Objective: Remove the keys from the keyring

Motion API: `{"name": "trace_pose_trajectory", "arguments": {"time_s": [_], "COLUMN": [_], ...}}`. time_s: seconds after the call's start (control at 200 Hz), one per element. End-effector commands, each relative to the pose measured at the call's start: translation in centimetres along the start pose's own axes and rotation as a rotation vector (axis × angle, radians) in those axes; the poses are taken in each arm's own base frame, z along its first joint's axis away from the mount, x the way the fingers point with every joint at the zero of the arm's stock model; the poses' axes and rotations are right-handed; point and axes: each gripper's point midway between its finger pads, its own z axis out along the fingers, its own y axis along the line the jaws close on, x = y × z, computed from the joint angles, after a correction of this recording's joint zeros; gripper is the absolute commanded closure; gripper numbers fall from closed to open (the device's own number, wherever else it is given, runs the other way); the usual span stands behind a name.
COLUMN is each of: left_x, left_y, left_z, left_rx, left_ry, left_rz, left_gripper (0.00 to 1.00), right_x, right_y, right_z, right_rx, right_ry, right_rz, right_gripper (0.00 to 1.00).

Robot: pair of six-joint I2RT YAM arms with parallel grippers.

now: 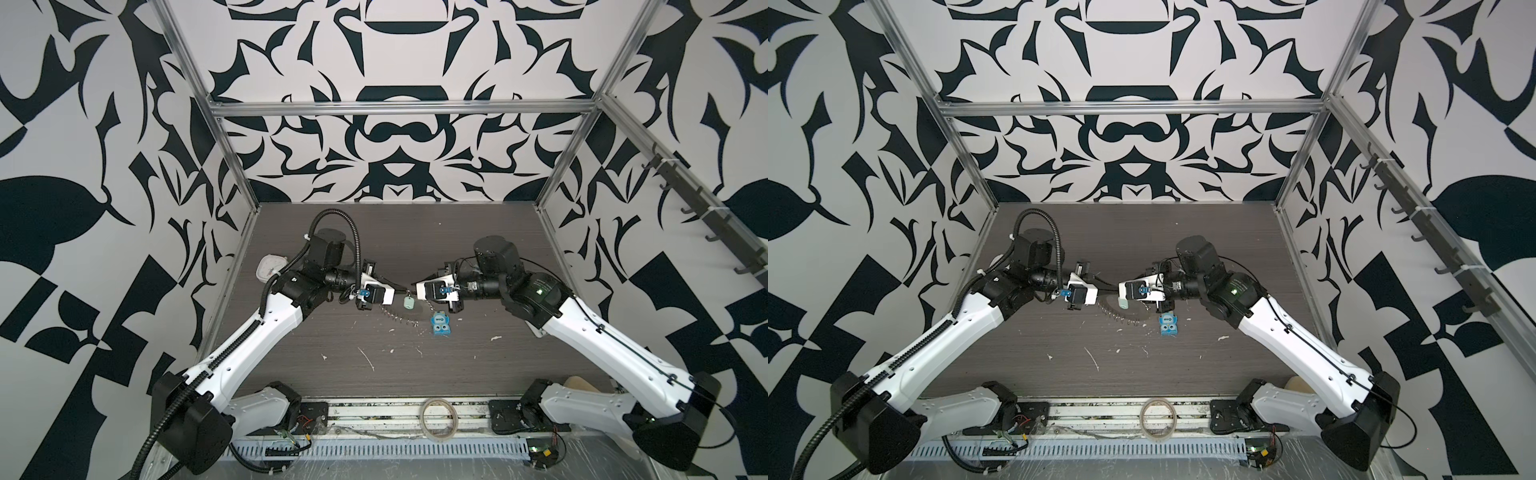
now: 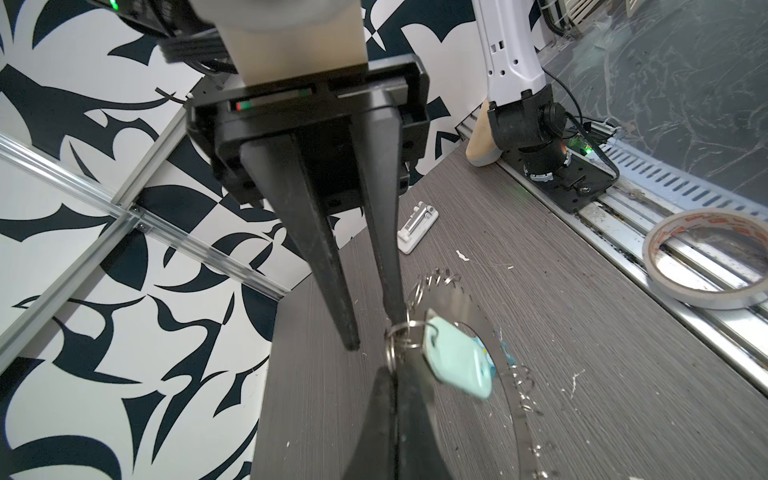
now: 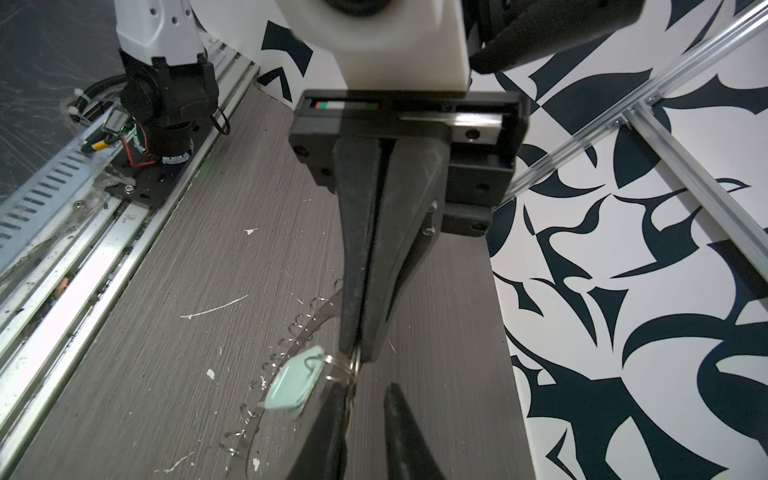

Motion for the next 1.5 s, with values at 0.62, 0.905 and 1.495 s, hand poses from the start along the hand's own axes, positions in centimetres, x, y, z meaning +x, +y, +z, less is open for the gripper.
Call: {"name": "trace_pose_trajectory", "arguments": {"time_s": [0.62,0.905,1.495], "left_x": [-1.3,-0.5,0.9], "left_y": [0.0,-0.6,0.3], "left_z": [-0.4,-0.3,-2.0], "left_rx": [-0.004,-0.002,-0.082], "left_ry": [-0.024,0.000,0.132], "left_rz": [0.079,0.070,-0.057], "left_gripper": [1.00,1.00,0.49], "right_x": [0.5,0.1,2.3], "right_y": [0.7,-0.1,-0.5], "right_z": [0.9,0.9,1.7], "right_rx": [-0.090,-0.014,0.097], "right_ry": [0.052,0.013,0.020], "right_rz": [0.079,0.112,0.176], "right_gripper": [1.00,1.00,1.00]}}
